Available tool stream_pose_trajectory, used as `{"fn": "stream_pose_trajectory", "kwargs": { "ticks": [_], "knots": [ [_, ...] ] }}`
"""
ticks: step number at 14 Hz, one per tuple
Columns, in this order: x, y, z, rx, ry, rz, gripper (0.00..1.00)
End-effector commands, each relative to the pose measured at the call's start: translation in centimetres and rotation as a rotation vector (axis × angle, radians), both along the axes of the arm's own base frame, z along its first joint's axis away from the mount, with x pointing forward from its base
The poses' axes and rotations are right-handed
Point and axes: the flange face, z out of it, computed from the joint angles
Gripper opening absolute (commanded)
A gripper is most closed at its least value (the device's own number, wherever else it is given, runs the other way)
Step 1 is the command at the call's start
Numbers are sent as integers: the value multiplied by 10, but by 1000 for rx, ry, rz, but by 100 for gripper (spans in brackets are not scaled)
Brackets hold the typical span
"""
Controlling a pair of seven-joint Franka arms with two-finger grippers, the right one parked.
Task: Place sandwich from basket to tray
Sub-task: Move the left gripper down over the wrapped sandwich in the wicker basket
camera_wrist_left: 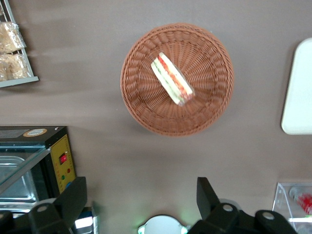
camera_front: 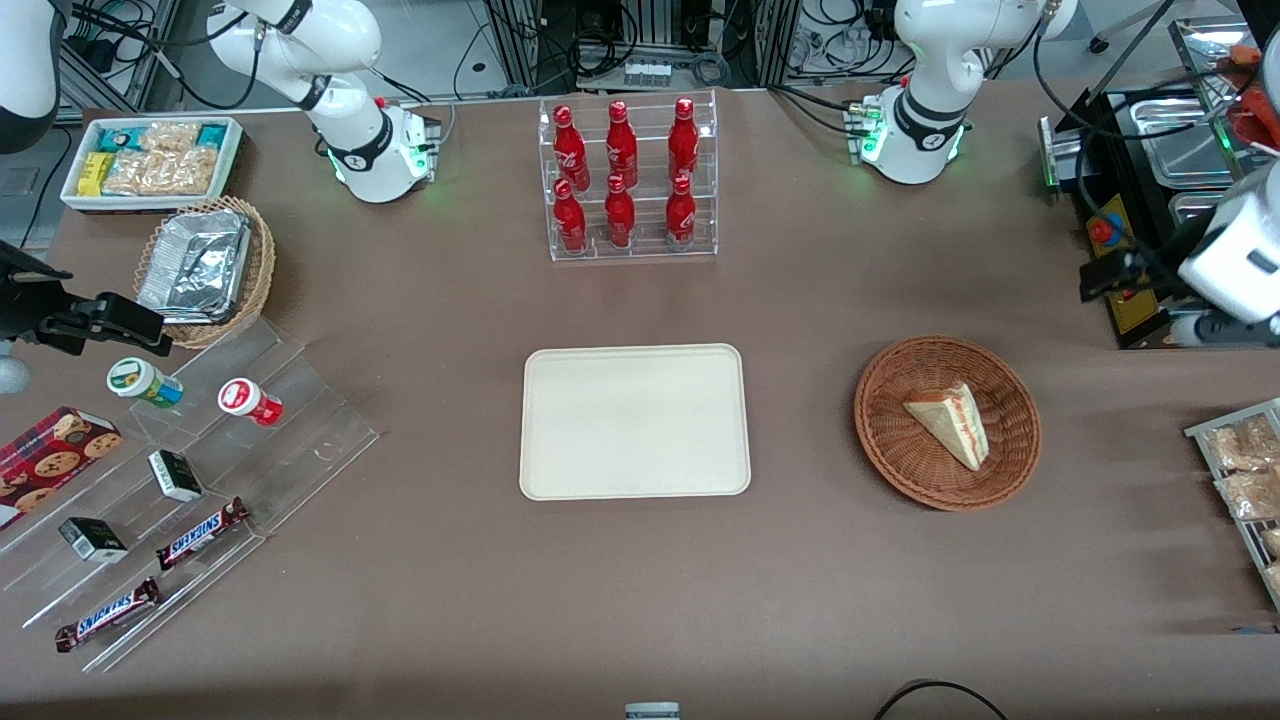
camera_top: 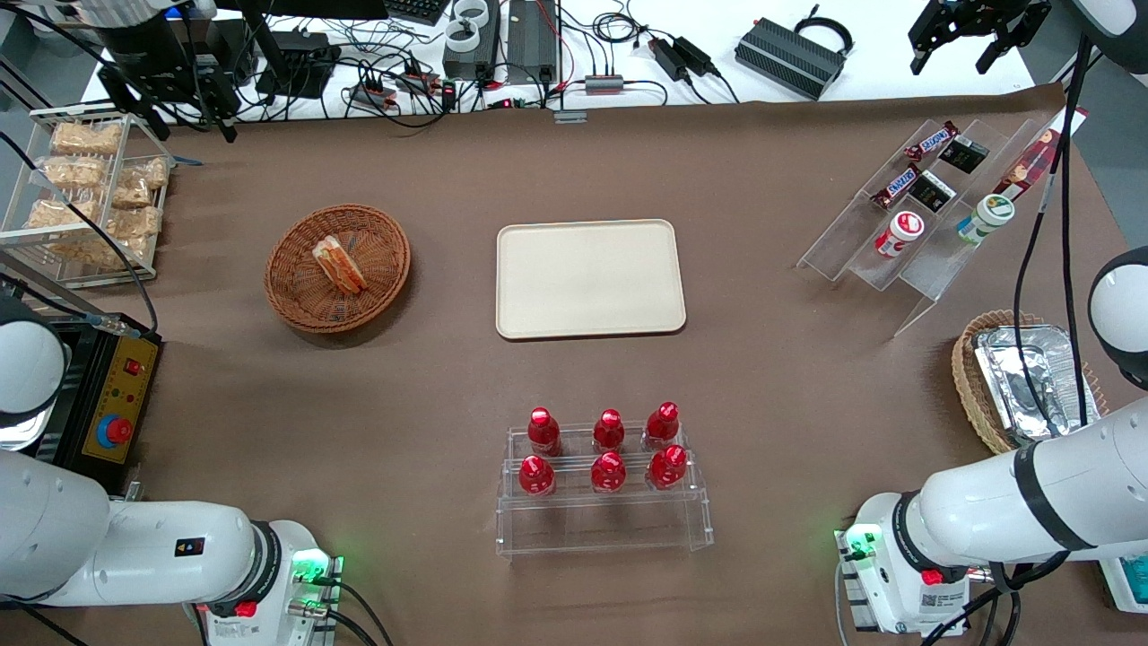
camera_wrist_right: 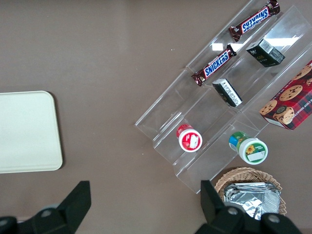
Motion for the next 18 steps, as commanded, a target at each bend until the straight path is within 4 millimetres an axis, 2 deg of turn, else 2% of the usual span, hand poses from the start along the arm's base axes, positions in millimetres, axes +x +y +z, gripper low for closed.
{"fn": "stream_pose_trajectory", "kwargs": {
  "ticks": [1,3,4,6,10,13,15,18],
  "knots": [
    [10,-2,-40,38,-23,137,100],
    [13,-7,-74,59,-79,327,100],
    [14,-23,-89,64,-111,403,99],
    [19,-37,-124,71,-141,521,99],
    [5,-46,-184,58,-166,530,99],
    [-18,-57,-229,39,-196,514,99],
    [-26,-55,-247,29,-214,532,99],
    [-30,-55,-260,35,-200,532,99]
  ]
}}
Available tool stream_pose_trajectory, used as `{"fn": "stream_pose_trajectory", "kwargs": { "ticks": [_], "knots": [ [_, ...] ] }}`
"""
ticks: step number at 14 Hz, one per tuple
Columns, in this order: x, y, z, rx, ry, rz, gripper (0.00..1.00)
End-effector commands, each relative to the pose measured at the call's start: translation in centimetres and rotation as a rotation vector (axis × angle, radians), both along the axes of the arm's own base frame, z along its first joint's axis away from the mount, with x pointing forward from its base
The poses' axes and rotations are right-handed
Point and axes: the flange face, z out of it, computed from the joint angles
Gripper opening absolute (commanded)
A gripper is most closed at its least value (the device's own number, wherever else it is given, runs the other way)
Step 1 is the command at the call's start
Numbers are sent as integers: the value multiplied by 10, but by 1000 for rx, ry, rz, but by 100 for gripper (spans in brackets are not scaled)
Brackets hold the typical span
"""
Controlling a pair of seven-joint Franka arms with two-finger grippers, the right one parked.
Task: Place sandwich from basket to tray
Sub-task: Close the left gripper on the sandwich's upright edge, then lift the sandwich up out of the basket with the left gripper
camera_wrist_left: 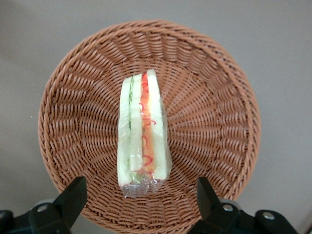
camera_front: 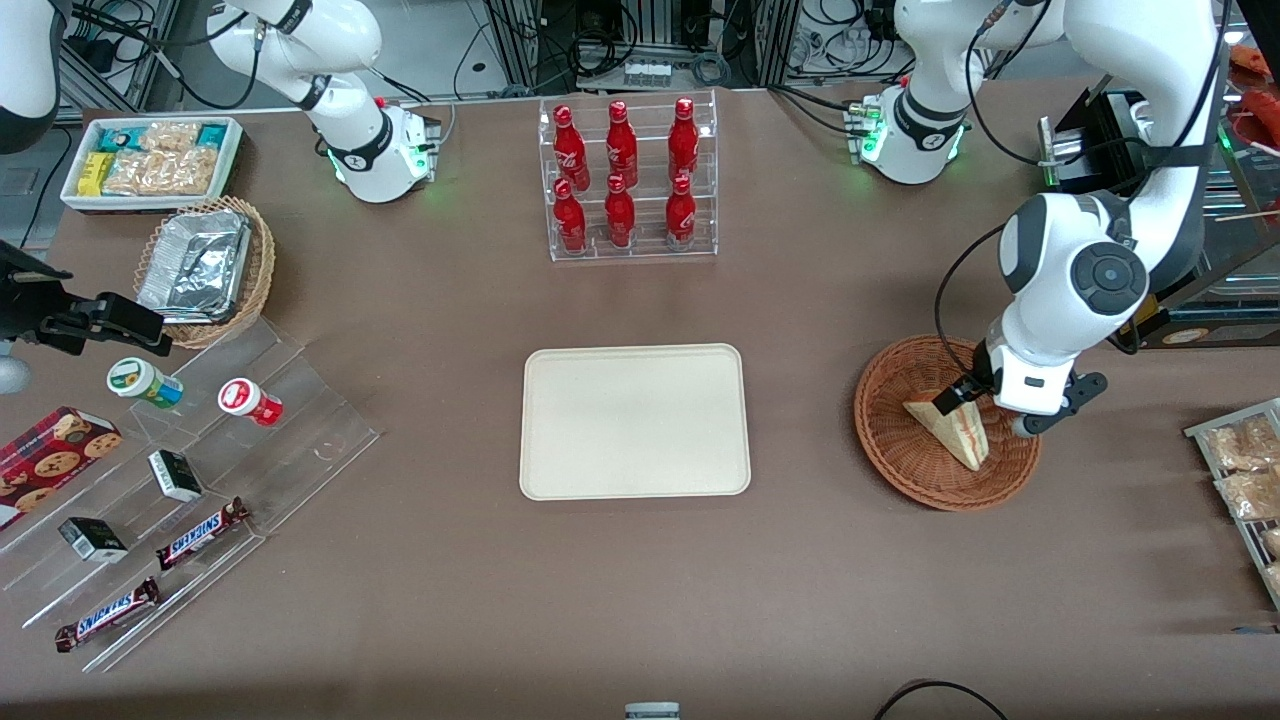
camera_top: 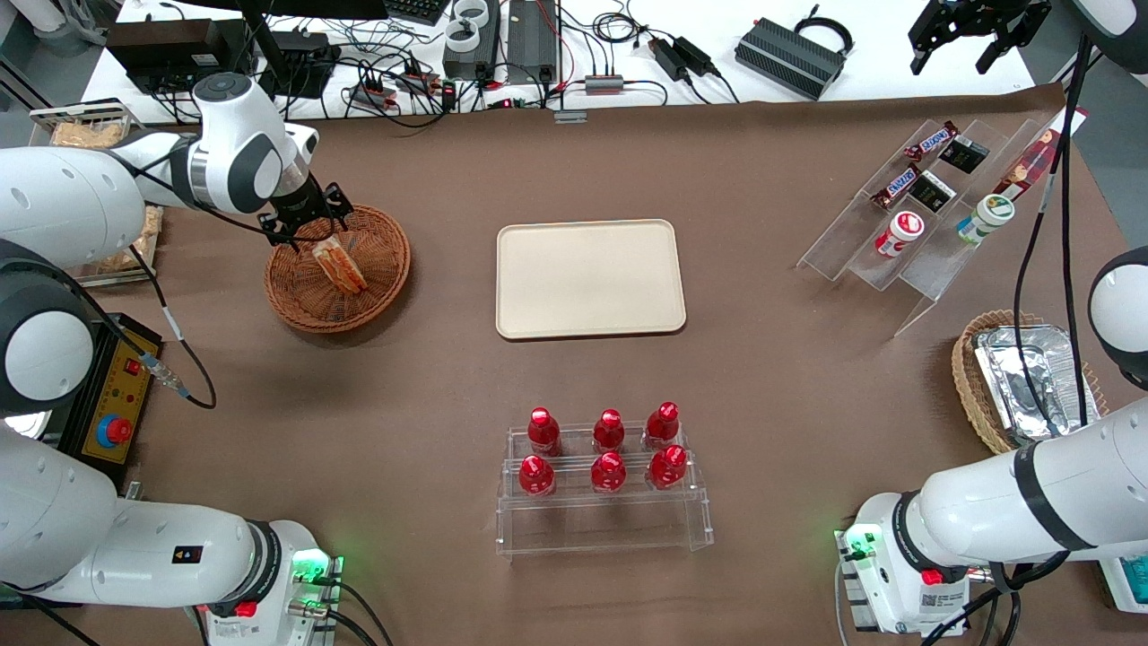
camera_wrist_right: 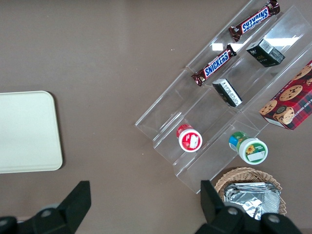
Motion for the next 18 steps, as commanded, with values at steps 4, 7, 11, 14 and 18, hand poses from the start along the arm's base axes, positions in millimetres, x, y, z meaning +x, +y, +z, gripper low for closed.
{"fn": "stream_pose_trajectory", "kwargs": {
  "ticks": [4,7,11,14,18],
  "knots": [
    [-3,1,-15,9,-8,16,98],
    [-1,3,-32,8,-4,18,98],
    [0,5,-46,8,5,24,89],
    [4,12,-55,9,-4,65,30],
    [17,12,-34,7,-34,86,0]
  ]
}}
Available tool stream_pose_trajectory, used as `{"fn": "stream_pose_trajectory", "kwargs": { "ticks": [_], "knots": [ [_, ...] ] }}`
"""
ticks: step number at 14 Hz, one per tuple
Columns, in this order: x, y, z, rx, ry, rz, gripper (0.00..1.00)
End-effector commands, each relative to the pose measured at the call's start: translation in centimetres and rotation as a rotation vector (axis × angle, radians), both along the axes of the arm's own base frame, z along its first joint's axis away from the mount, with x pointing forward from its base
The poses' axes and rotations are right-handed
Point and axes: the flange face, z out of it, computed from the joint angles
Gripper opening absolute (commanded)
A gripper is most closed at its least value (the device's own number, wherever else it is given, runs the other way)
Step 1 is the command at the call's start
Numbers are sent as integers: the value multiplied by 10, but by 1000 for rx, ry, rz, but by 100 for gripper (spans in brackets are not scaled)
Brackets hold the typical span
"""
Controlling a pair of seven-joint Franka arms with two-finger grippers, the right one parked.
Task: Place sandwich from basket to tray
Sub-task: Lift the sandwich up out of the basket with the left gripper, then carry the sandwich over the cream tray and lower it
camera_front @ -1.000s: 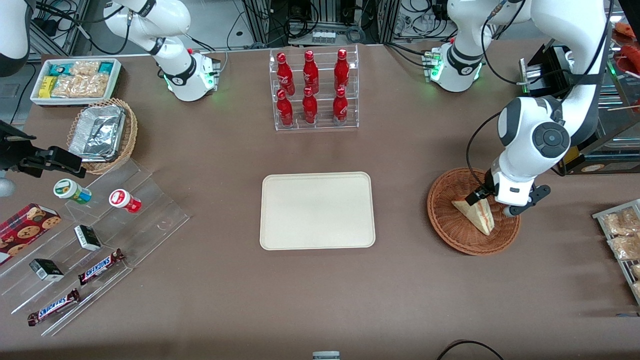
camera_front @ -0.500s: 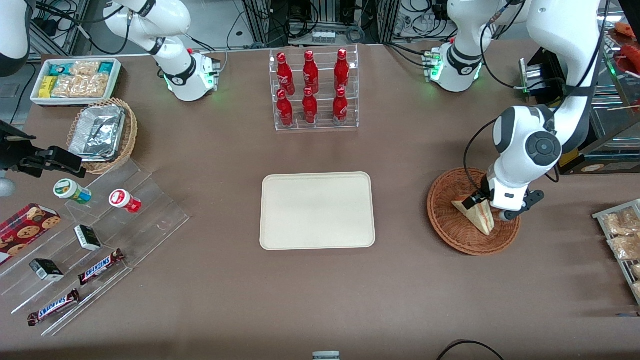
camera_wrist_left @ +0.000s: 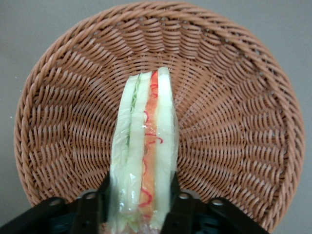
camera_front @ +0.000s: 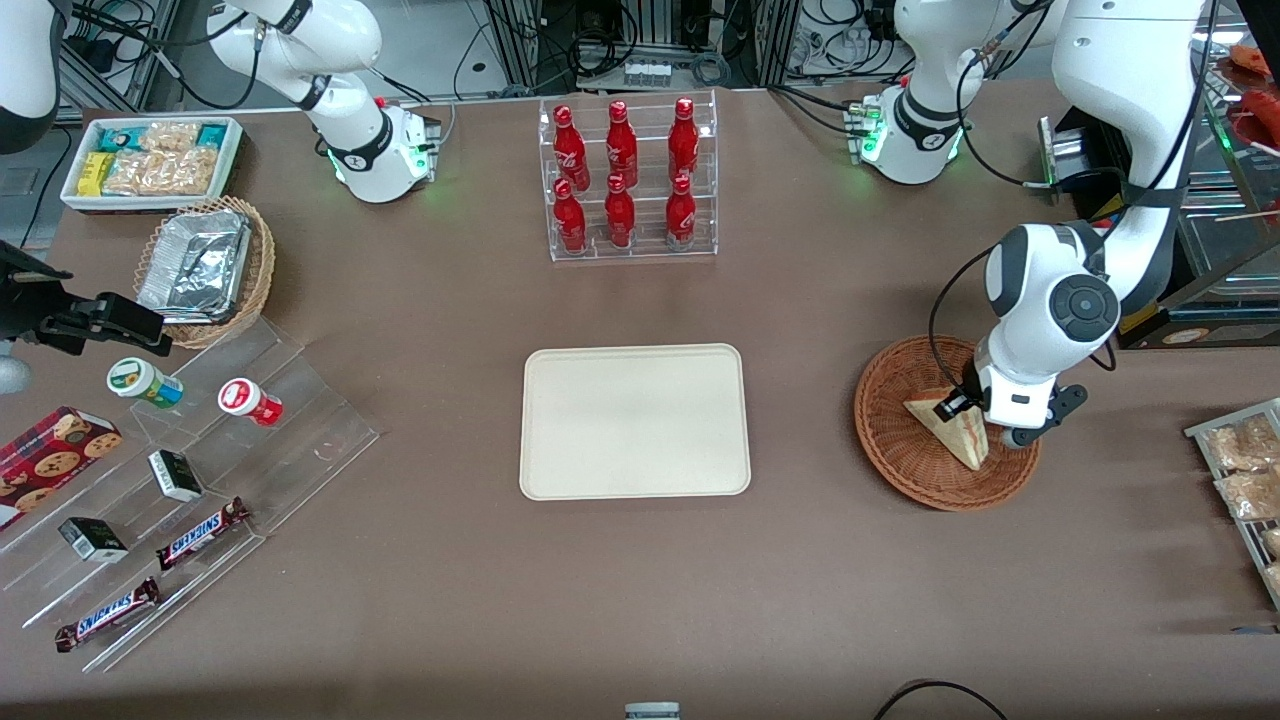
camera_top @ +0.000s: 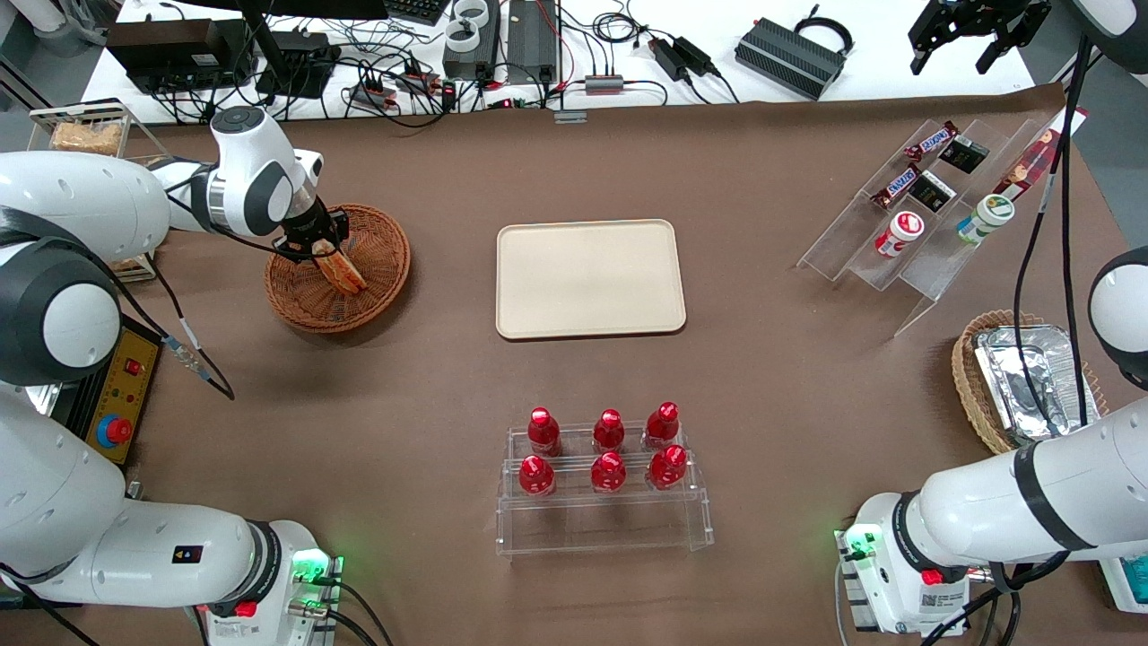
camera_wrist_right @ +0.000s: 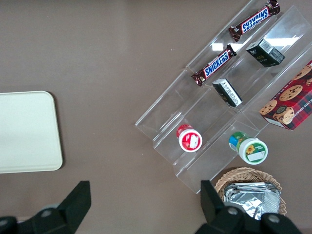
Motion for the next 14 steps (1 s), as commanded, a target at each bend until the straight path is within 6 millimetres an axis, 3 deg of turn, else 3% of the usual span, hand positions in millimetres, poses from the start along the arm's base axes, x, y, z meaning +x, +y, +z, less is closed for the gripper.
{"fn": "stream_pose_trajectory", "kwargs": {
  "ticks": [1,5,8,9,11,12,14],
  "knots": [
    [12,0,27,12,-25,25,0],
    [33,-11,96,49,47,-1,0],
    [43,-71,171,83,93,-85,0],
    [41,-97,187,86,95,-118,0],
    [36,-145,211,66,61,-180,0],
    [35,-159,221,51,42,-190,0],
    [26,-214,225,18,29,-255,0]
  ]
}}
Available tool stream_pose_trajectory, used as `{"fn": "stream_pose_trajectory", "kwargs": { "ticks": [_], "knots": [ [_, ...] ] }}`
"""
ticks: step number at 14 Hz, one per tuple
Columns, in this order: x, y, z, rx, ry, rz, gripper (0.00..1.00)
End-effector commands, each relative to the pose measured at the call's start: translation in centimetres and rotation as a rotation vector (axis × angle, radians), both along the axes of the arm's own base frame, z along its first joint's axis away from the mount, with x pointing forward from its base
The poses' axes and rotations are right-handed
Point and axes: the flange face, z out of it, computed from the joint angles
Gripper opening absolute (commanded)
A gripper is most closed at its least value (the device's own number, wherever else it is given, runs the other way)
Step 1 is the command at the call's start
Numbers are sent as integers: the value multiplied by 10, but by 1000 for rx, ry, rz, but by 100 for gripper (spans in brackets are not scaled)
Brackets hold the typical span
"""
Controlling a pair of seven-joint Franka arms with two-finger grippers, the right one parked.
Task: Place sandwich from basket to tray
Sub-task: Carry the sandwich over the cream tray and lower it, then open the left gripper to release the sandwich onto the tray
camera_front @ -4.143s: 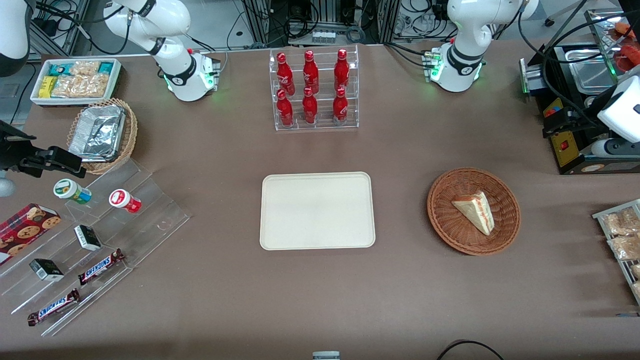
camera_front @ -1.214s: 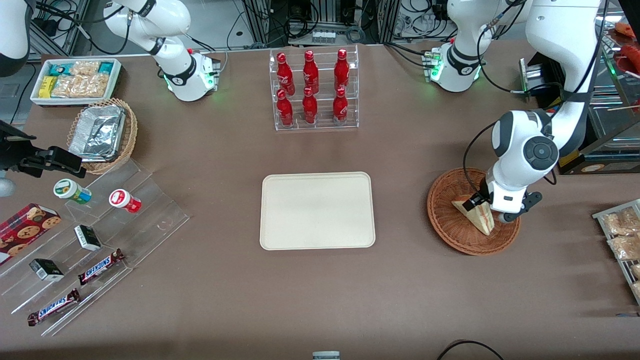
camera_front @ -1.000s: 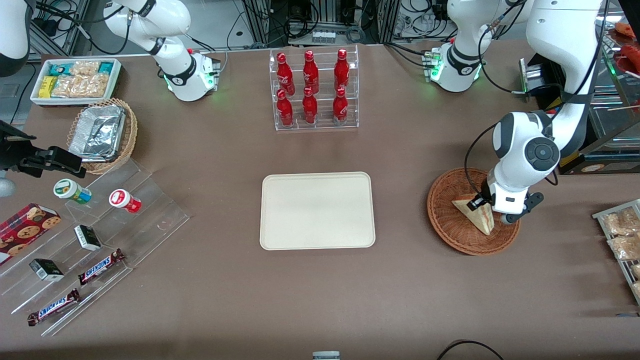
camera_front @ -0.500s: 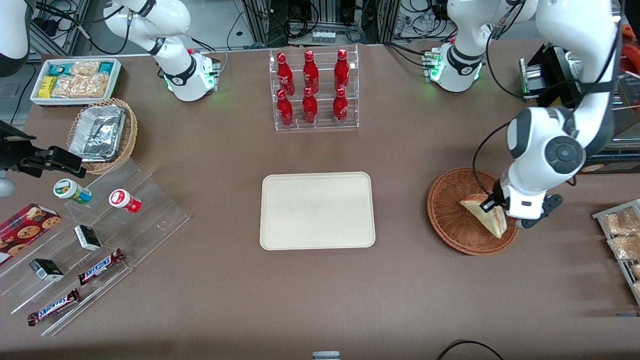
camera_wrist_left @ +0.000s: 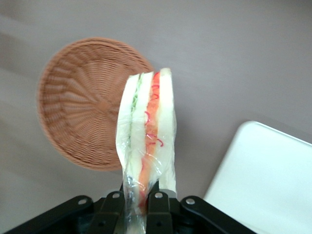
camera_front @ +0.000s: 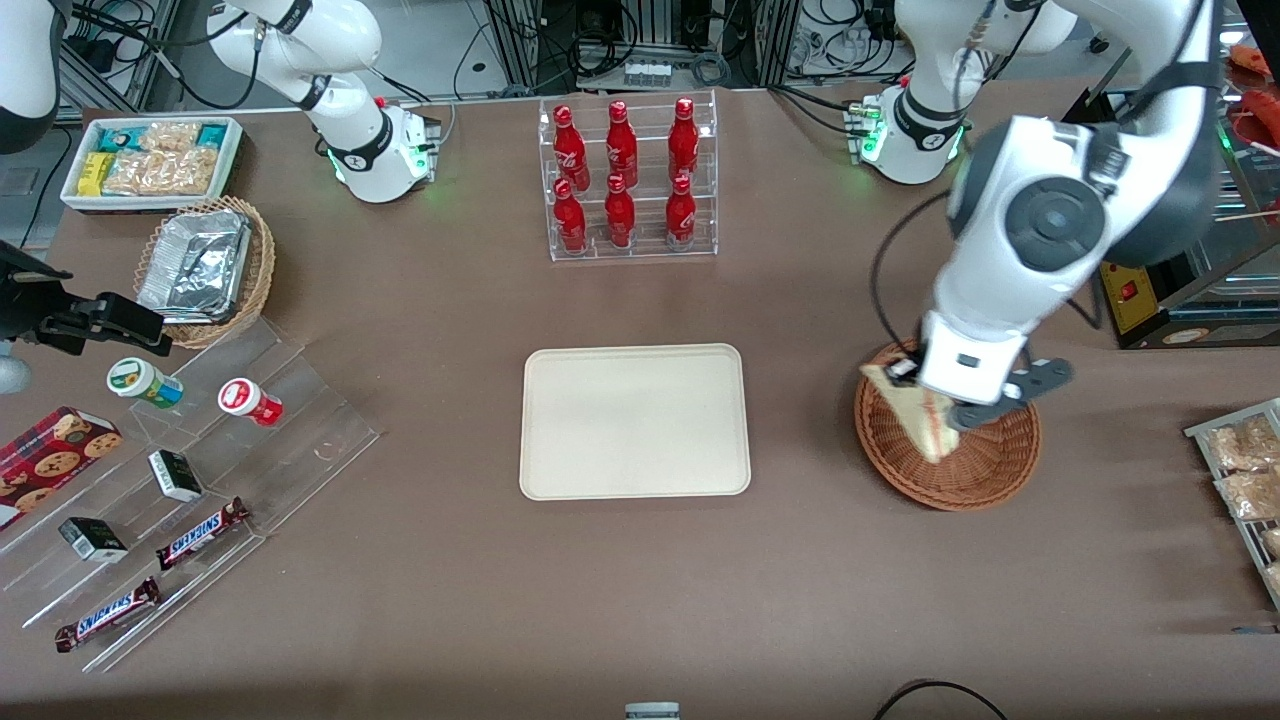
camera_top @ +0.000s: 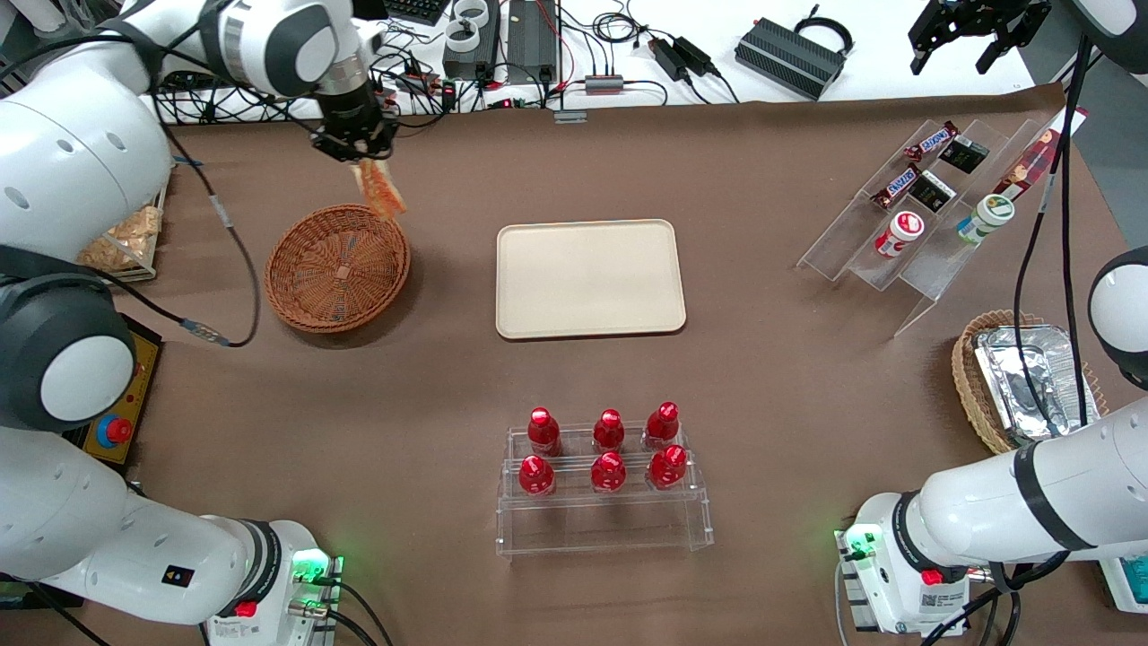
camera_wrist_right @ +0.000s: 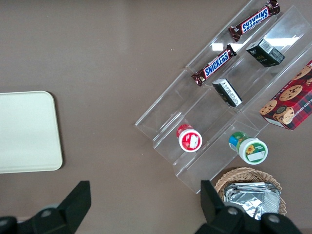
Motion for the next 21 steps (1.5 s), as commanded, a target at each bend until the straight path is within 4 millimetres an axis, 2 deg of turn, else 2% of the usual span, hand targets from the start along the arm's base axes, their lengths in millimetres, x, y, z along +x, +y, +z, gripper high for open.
{"fn": "stream_pose_trajectory", "kwargs": {
  "ticks": [1,5,7,11,13,14,17,19,21],
  "knots": [
    [-4,-64,-4,-13,10,-72,0],
    [-14,-166,-59,1,33,-217,0],
    [-20,-203,-85,6,41,-266,0],
    [-42,-263,-140,-7,15,-345,0],
    [-45,-271,-167,-5,27,-357,0],
    [-52,-282,-177,-7,23,-377,0],
    [-61,-301,-196,-12,14,-400,0],
    [-60,-303,-214,-7,22,-405,0],
    [-61,-308,-220,-14,11,-405,0]
  ]
}}
